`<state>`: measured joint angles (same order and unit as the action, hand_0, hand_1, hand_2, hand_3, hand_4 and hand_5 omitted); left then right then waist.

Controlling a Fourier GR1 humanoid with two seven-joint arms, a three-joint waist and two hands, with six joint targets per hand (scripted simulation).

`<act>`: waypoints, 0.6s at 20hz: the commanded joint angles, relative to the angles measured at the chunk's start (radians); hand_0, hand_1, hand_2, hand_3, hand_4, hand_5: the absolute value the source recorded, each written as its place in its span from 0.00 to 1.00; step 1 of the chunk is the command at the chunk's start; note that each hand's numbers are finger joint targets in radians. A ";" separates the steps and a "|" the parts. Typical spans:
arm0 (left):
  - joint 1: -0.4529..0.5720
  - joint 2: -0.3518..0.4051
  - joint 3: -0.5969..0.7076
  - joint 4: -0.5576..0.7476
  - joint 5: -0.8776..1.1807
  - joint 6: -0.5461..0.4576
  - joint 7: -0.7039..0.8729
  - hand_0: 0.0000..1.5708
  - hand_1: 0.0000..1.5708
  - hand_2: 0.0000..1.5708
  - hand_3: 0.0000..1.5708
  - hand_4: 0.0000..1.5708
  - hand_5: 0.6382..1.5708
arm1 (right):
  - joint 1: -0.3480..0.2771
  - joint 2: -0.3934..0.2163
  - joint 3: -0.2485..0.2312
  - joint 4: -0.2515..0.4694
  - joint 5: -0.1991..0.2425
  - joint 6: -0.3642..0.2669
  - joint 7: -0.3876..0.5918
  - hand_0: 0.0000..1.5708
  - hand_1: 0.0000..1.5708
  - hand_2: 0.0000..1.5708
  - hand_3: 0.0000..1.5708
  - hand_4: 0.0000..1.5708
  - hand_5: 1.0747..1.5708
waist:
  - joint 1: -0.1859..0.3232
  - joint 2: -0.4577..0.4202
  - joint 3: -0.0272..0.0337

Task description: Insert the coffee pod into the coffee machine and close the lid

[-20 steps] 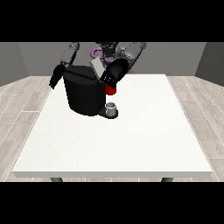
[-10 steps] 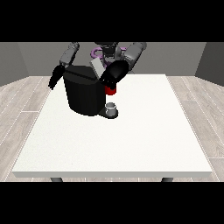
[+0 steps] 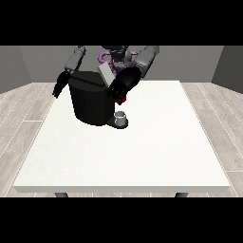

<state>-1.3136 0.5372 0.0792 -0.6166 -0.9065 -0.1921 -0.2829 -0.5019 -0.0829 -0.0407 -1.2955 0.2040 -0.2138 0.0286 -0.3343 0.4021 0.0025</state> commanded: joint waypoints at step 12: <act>0.145 -0.108 -0.014 -0.001 -0.008 0.025 0.037 0.00 0.00 0.00 0.04 0.00 1.00 | 0.120 0.019 -0.031 0.067 -0.037 0.005 -0.030 0.00 0.00 0.00 0.00 0.00 1.00 | 0.105 -0.176 -0.0022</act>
<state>-1.2411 0.4849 0.0725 -0.6086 -0.9158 -0.1898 -0.2672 -0.4333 -0.0768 -0.0600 -1.2533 0.1763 -0.1984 0.0124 -0.2772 0.2982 0.0015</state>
